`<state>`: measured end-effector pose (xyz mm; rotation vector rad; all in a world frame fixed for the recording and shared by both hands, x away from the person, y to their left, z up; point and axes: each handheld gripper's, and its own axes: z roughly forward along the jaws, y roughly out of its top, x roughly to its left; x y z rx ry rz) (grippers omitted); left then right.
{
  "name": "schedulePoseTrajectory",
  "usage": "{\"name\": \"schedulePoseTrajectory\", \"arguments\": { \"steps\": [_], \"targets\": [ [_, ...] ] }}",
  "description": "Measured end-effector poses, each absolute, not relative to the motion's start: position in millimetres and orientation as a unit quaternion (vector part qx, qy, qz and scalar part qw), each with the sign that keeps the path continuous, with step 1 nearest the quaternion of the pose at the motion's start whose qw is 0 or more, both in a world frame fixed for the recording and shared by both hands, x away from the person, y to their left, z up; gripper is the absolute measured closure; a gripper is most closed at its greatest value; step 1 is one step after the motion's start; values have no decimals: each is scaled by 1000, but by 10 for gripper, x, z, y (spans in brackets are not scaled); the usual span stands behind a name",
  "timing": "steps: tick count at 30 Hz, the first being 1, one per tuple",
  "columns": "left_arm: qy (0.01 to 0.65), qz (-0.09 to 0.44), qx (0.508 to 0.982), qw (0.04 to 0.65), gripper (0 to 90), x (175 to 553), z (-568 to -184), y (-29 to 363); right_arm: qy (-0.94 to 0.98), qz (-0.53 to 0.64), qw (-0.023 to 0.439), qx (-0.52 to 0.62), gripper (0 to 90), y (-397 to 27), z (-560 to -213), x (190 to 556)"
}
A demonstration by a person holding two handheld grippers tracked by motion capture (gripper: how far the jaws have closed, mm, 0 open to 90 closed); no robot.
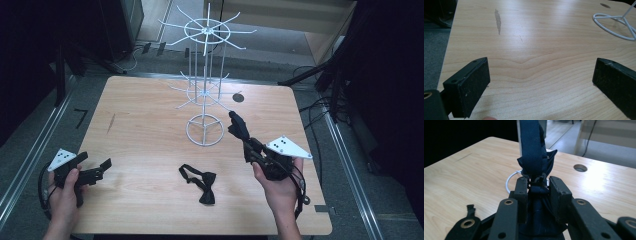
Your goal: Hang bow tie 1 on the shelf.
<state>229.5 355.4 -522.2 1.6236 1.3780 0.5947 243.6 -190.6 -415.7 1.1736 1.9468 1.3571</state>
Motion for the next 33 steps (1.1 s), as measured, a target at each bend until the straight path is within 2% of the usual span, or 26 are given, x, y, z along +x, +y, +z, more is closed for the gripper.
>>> {"name": "schedulePoseTrajectory", "arguments": {
  "steps": [11,33],
  "targets": [
    [557,239,657,448,17,2295,-5222,3558,692,484,275,460,706,-1818,-4077,2501],
    [557,239,657,449,16,2295,-5222,3558,689,489,286,453,706,-1593,-3985,2458]
  ]
}}
